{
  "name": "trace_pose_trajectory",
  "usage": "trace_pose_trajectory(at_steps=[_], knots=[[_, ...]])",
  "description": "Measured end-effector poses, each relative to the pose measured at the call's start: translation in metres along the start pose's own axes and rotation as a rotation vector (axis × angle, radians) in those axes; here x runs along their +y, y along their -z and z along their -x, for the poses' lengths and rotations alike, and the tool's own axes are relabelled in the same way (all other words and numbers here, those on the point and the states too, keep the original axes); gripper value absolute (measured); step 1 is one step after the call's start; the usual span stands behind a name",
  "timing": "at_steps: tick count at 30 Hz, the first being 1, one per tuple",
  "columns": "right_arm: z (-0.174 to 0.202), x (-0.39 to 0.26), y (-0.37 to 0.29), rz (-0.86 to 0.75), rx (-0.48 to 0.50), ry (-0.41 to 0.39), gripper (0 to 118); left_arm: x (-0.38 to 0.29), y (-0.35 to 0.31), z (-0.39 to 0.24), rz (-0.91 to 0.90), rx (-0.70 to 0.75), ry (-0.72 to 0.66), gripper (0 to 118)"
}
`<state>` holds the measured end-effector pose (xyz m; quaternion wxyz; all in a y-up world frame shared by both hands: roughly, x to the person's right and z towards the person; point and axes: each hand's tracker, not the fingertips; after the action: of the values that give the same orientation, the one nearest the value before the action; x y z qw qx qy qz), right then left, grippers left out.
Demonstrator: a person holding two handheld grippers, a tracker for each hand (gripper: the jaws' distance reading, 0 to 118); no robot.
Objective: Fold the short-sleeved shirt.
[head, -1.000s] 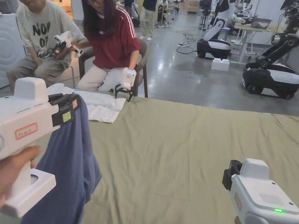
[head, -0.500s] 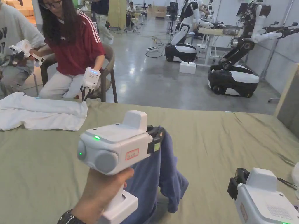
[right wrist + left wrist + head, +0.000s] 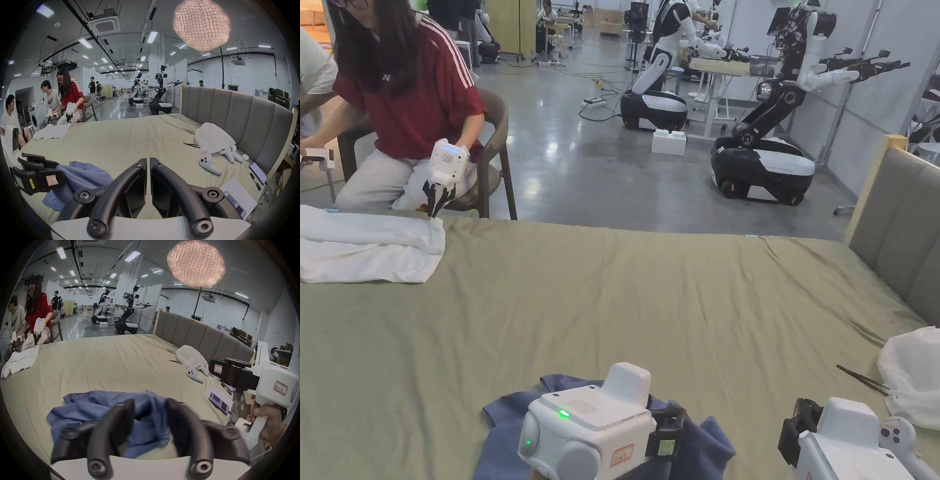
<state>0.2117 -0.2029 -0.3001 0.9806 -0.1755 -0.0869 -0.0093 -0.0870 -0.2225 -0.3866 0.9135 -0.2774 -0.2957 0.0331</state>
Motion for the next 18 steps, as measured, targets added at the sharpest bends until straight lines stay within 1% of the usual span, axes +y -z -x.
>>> trace_pose_trajectory(at_steps=[3, 5, 6, 8, 13, 14, 16, 18], knots=[[0.010, 0.005, -0.003, -0.023, 0.028, -0.009, 2, 0.003, -0.027, 0.016, -0.122, 0.043, -0.007, 69], [0.019, 0.012, -0.003, -0.048, 0.051, -0.020, 2, 0.006, -0.047, 0.031, -0.185, 0.103, -0.027, 67], [0.024, 0.015, -0.003, -0.059, 0.061, -0.027, 2, 0.007, -0.057, 0.039, -0.210, 0.135, -0.036, 63], [0.033, 0.023, -0.003, -0.080, 0.078, -0.030, 2, 0.008, -0.078, 0.055, -0.265, 0.201, -0.042, 50], [0.056, 0.036, -0.007, -0.140, 0.114, -0.036, 2, 0.002, -0.119, 0.088, -0.342, 0.414, -0.029, 5], [0.060, 0.038, -0.008, -0.152, 0.119, -0.039, 2, 0.000, -0.126, 0.093, -0.353, 0.452, -0.026, 0], [0.068, 0.040, -0.009, -0.183, 0.117, -0.039, 2, -0.005, -0.138, 0.102, -0.383, 0.515, -0.037, 0], [0.074, 0.042, -0.010, -0.201, 0.116, -0.037, 2, 0.000, -0.129, 0.101, -0.398, 0.563, -0.052, 0]])
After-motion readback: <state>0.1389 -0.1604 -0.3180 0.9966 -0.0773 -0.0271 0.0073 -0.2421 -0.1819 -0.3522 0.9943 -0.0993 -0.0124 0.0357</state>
